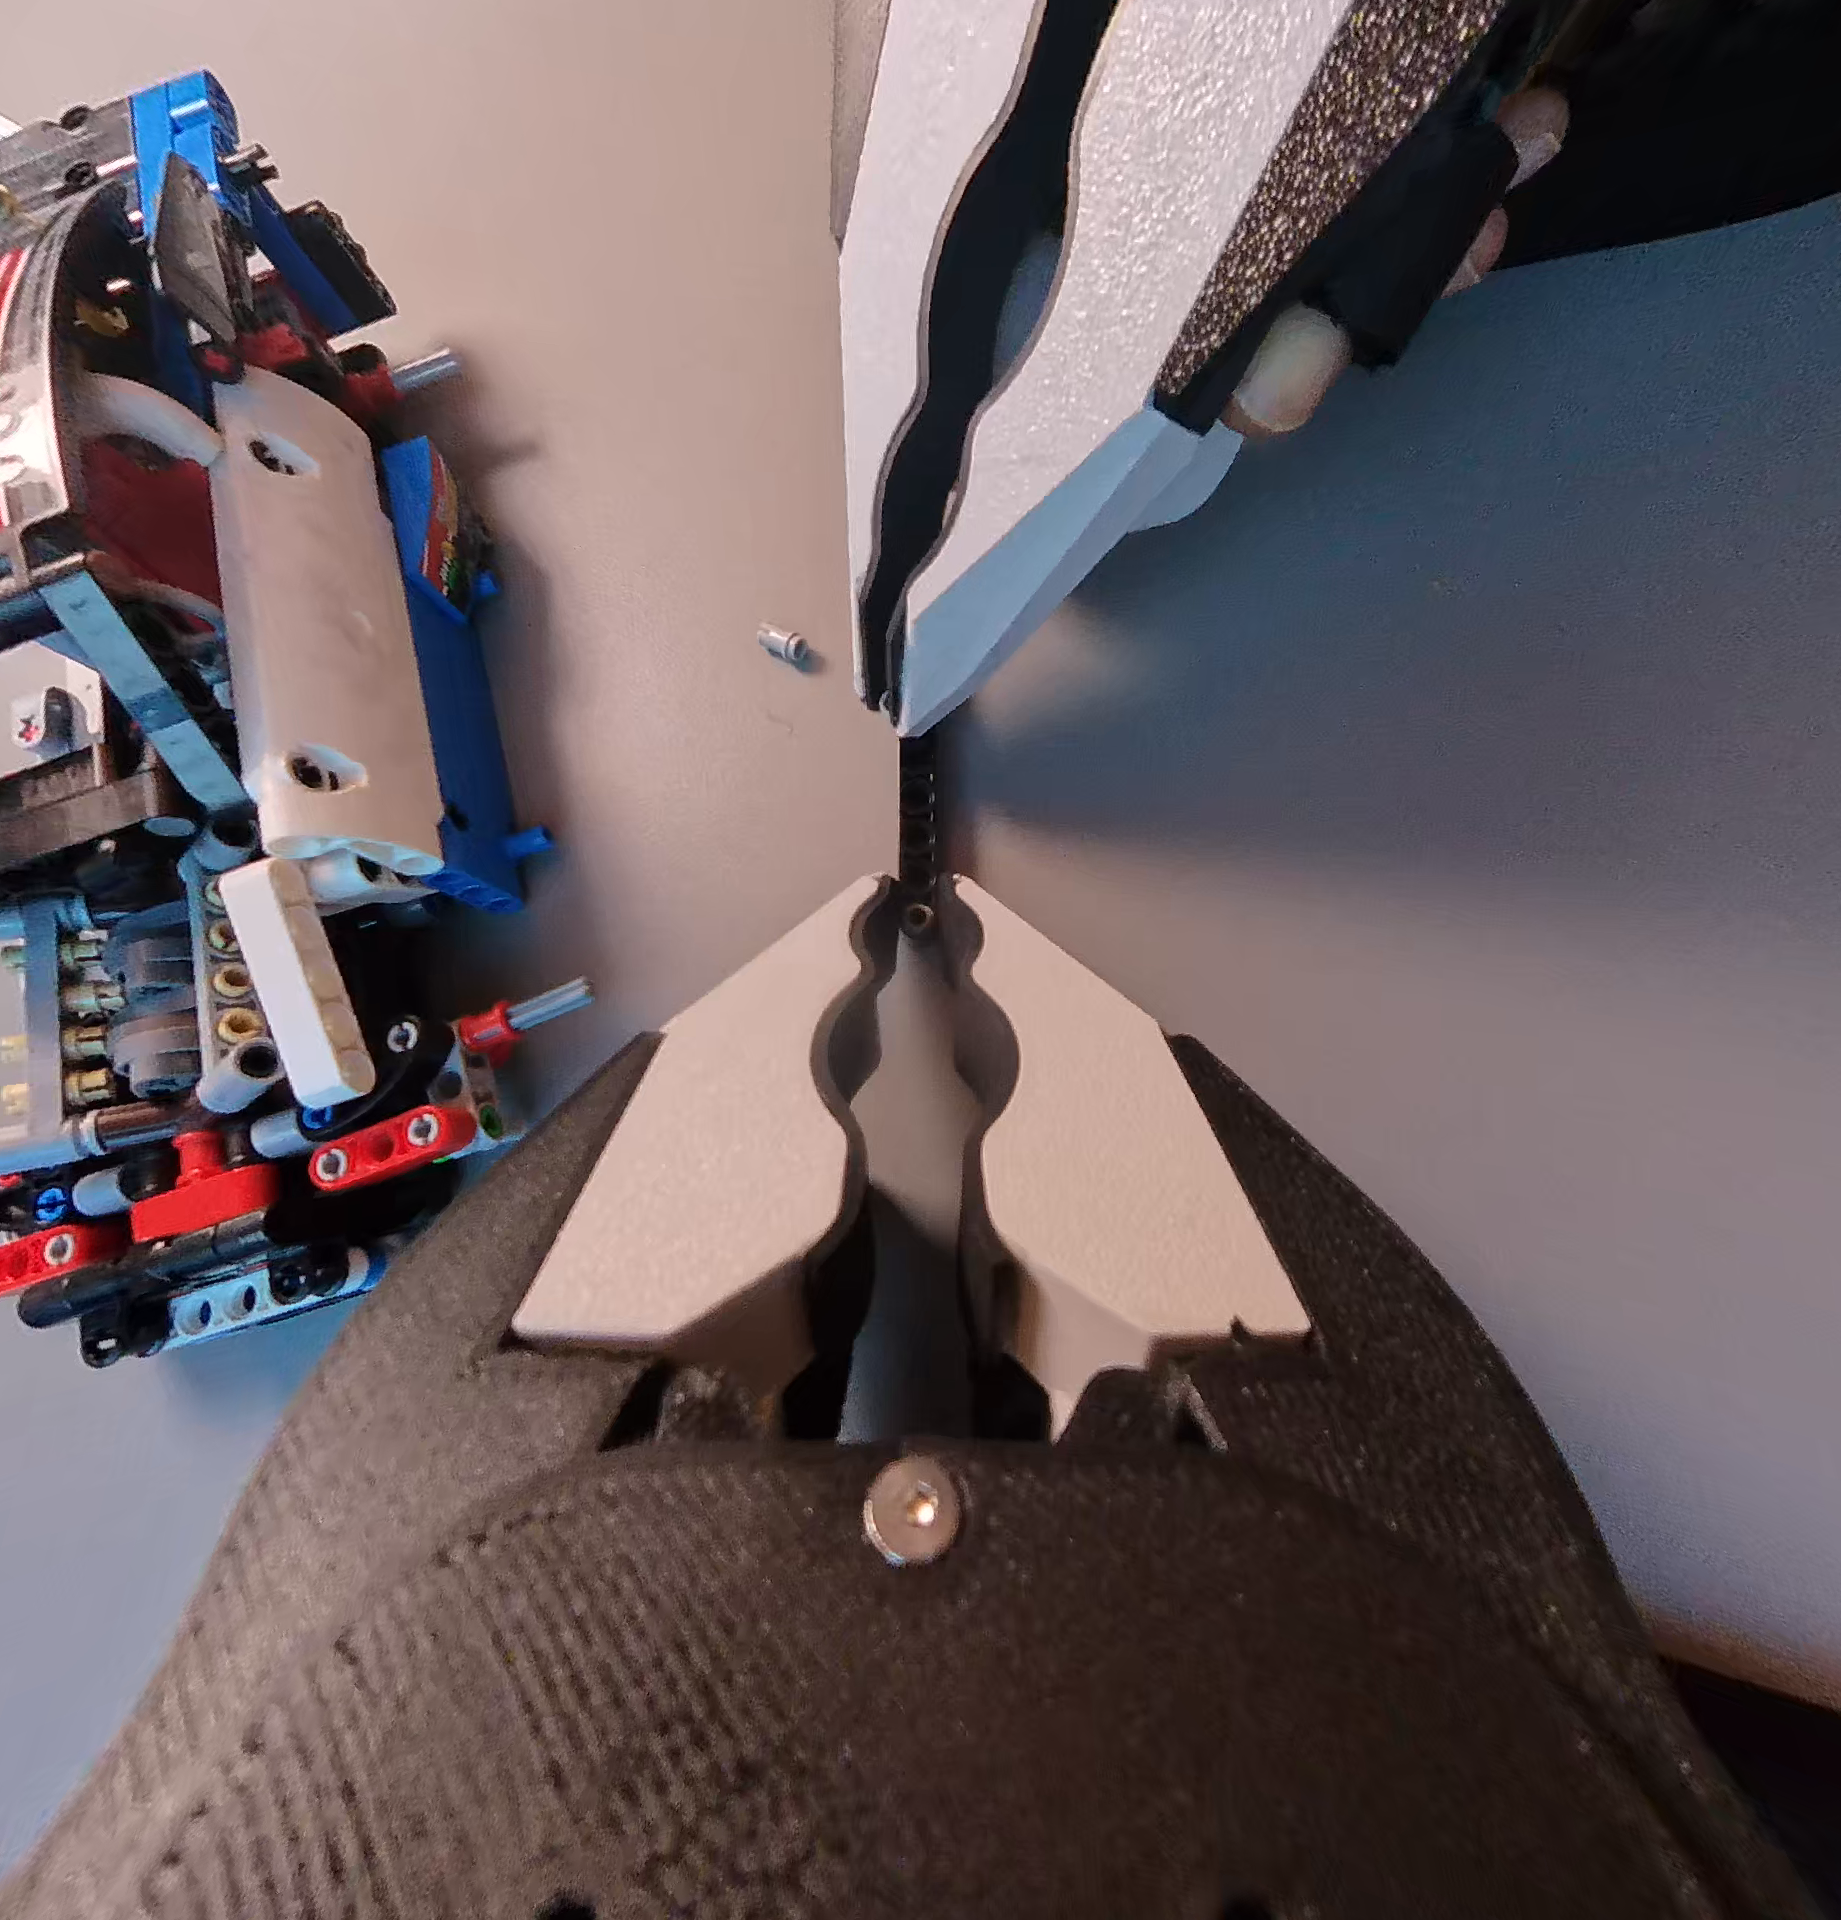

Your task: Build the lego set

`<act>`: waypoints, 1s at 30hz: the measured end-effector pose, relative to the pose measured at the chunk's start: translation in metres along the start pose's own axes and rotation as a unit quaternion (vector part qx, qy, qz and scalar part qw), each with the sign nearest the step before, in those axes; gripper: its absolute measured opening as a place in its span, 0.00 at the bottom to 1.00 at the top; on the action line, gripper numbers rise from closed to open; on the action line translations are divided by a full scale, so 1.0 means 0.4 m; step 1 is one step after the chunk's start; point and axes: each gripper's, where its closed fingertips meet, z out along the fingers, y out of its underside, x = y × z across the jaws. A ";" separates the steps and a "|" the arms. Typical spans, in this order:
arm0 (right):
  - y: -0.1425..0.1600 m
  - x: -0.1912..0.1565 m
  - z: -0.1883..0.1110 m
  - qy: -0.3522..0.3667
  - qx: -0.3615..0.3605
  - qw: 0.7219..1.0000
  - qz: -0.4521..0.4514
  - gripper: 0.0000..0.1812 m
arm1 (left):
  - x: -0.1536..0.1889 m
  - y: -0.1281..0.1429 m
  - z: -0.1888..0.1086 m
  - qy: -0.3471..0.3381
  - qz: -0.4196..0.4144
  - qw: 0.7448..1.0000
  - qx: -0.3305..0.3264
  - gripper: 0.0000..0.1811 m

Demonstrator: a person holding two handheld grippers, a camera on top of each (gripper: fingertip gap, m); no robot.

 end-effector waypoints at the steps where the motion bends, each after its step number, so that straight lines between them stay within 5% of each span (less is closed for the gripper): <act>1: 0.001 0.000 0.000 0.003 -0.001 1.000 -0.006 0.02 | 0.000 0.000 0.000 -0.001 0.000 1.000 0.000 0.03; 20: -0.003 0.004 -0.023 0.016 -0.038 0.993 -0.110 0.02 | -0.001 0.001 -0.001 -0.004 0.002 1.000 -0.001 0.04; 30: 0.022 0.000 -0.014 -0.020 -0.223 0.917 -0.330 0.01 | -0.001 0.000 -0.001 -0.006 0.009 1.000 0.002 0.04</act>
